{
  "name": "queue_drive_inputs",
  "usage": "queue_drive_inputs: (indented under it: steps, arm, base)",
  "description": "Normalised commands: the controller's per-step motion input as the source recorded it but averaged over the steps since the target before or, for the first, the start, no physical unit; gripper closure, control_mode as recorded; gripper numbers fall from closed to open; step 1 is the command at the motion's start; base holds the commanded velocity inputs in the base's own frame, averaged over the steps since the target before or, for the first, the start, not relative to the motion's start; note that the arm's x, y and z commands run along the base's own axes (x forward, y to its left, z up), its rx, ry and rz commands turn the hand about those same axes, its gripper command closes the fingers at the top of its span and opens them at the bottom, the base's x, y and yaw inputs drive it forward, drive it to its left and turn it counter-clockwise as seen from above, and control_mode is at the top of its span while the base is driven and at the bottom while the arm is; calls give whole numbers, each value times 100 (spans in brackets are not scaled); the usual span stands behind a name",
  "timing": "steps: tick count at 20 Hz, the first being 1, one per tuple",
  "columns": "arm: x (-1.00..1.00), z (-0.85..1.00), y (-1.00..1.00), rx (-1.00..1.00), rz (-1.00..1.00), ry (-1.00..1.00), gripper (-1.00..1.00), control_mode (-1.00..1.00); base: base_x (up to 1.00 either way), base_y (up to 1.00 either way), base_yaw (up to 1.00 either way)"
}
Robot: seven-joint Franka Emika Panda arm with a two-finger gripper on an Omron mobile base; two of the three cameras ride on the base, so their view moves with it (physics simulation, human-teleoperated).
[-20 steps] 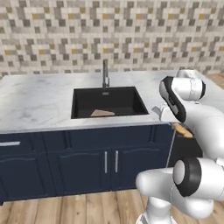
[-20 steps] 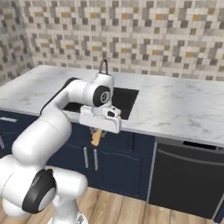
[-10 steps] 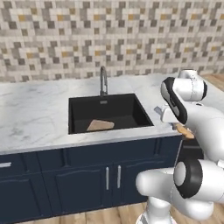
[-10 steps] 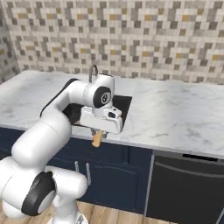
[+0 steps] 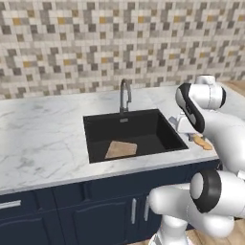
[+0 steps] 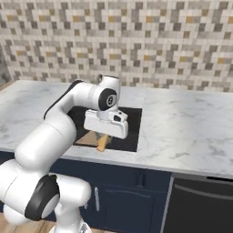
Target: Move the cutting board and knife to the sink. Then move spray from the cabinet to the counter.
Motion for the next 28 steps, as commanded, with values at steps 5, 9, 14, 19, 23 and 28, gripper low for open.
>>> queue_drive_inputs:
  steps: [5,9,14,19,23,28]
  arm:
    - [0,0,0,0,0,0,100,100]
    - [0,0,0,0,0,0,100,100]
    - [0,0,0,0,0,0,100,100]
    - [0,0,0,0,0,0,100,100]
    - [0,0,0,0,0,0,100,100]
    - [0,0,0,0,0,0,100,100]
  base:
    - [20,65,-12]
    - [16,50,-9]
    - [30,41,-8]
    - [36,44,-8]
    - [43,51,-9]
    - [35,49,-8]
